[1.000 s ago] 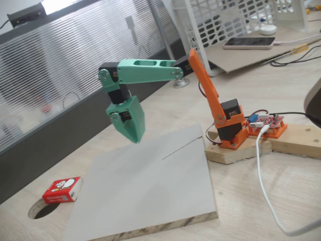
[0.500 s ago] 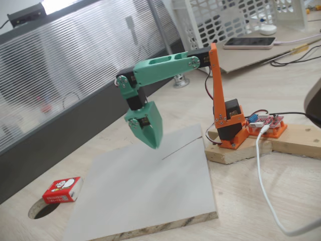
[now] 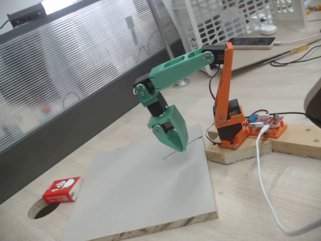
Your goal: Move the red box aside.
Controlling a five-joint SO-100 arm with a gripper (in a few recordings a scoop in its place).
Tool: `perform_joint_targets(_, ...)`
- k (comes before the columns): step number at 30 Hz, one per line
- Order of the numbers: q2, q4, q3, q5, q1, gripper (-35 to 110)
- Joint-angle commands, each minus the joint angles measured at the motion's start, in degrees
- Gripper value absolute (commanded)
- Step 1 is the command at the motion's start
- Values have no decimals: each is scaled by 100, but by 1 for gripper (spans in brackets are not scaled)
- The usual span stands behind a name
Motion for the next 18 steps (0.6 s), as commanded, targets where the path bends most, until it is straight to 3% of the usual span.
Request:
perform_joint_targets(1, 316, 44, 220, 79, 44, 4)
perform_joint_targets(9, 501, 44, 554, 9, 958, 4)
perform_joint_targets(18, 501, 62, 580, 44, 1063, 4)
